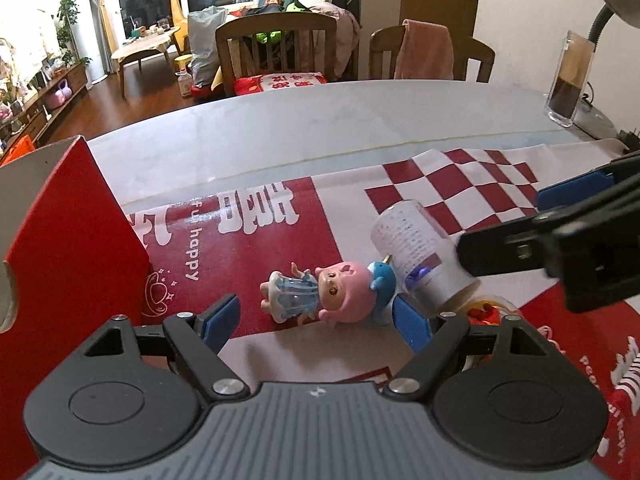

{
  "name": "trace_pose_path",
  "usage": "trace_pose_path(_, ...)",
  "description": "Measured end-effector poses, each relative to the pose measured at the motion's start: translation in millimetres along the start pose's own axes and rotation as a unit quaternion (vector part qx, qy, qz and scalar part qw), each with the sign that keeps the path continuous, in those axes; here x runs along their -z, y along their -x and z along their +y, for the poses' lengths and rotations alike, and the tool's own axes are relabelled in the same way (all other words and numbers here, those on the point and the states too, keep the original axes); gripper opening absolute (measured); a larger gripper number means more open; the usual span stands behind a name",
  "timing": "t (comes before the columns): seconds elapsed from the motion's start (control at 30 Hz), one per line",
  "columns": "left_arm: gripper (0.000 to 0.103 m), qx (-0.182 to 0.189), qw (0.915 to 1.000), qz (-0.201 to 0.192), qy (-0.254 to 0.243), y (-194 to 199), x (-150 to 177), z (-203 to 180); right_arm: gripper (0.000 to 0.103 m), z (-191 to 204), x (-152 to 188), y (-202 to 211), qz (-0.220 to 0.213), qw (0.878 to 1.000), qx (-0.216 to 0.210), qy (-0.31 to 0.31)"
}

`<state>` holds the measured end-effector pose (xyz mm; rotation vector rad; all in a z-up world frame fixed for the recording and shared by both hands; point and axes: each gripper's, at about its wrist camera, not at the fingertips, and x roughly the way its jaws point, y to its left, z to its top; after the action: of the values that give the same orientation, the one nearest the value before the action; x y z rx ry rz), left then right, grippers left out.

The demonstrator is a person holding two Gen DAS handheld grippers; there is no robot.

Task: Organize rigid objects
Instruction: 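Grasp the pink-haired doll with the left gripper while the right gripper grasps the clear cup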

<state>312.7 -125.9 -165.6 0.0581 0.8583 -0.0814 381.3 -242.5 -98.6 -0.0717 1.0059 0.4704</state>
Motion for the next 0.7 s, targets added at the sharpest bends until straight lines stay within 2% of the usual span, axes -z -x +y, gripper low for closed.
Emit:
trace_pose_path(0.17, 0.083, 0.007, 0.9999, -0.009, -0.002, -6.2, 0.7, -1.5, 0.078, 1.2, -3.1, -17.5, 0.016, 1.000, -0.013, -0.014)
trace_pose_path(0.43, 0.083, 0.011, 0.9997, -0.019, -0.002, -12.9, 0.3, -4.9, 0.070, -2.8, -4.7, -31.1, 0.021, 0.998, -0.033, -0.045)
trace_pose_path(0.57, 0.083, 0.010, 0.9998, -0.019, -0.002, -15.5, -1.2, -4.2, 0.056, -7.4, -5.6, -29.8, 0.017, 0.997, -0.051, -0.063)
trace_pose_path(0.7, 0.081, 0.009, 0.9998, -0.020, -0.001, -15.9, -1.1, -2.6, 0.049, -12.2, -2.6, -28.9, 0.017, 0.995, -0.062, -0.079)
